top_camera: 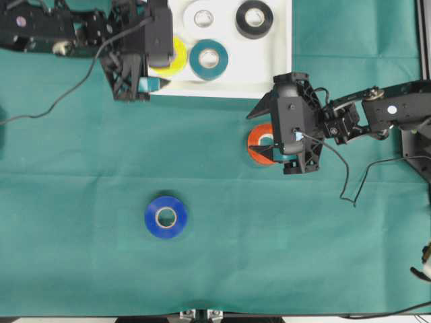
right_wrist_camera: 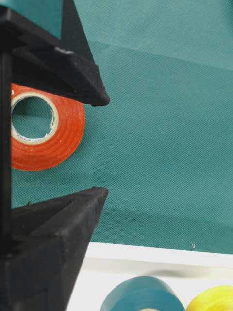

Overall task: Put the tape alternately from left to right into the white case.
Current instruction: 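Release yellow tape and move left gripper back over blue tape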

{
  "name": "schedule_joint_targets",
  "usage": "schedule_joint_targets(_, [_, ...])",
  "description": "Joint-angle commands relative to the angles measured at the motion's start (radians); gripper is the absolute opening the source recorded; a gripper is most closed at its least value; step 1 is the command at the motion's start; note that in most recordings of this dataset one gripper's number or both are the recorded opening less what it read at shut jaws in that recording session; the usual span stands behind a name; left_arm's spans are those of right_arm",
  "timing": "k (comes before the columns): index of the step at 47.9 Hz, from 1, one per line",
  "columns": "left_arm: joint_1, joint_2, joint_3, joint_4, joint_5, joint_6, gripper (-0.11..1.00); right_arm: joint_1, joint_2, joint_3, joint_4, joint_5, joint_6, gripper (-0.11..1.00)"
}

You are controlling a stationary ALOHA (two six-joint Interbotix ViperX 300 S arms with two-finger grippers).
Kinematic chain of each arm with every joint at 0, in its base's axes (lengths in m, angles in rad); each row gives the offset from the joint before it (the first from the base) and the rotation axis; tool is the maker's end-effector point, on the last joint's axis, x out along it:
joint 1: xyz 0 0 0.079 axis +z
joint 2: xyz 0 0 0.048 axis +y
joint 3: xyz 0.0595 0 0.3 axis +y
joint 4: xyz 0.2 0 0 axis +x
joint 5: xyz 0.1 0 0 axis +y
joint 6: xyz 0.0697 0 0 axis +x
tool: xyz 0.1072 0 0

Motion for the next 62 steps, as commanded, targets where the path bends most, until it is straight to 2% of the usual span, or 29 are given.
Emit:
schedule_joint_targets(1, [-0.034, -0.031, -0.003, -0.002, -0.003, -0.003, 0.57, 0.003, -0.018, -0.018, 0.002, -0.006, 0.0, 0.75])
schedule_joint_targets(21, [-0.195, -0.032, 0.02, -0.003, 0.0, -0.028, 0.57, 0.002, -0.018, -0.018, 0.002, -0.006, 0.0, 0.75])
schedule_joint_targets(44, [-0.313, -0.017, 0.02, -0.003, 0.0, -0.179, 0.57, 0.002, -0.018, -0.012, 0.002, -0.006, 0.002, 0.75])
schedule_joint_targets(62, [-0.362, -0.008, 0.021, -0.003, 0.0, -0.258, 0.57, 0.002, -0.018, -0.014, 0.002, -0.006, 0.002, 0.75])
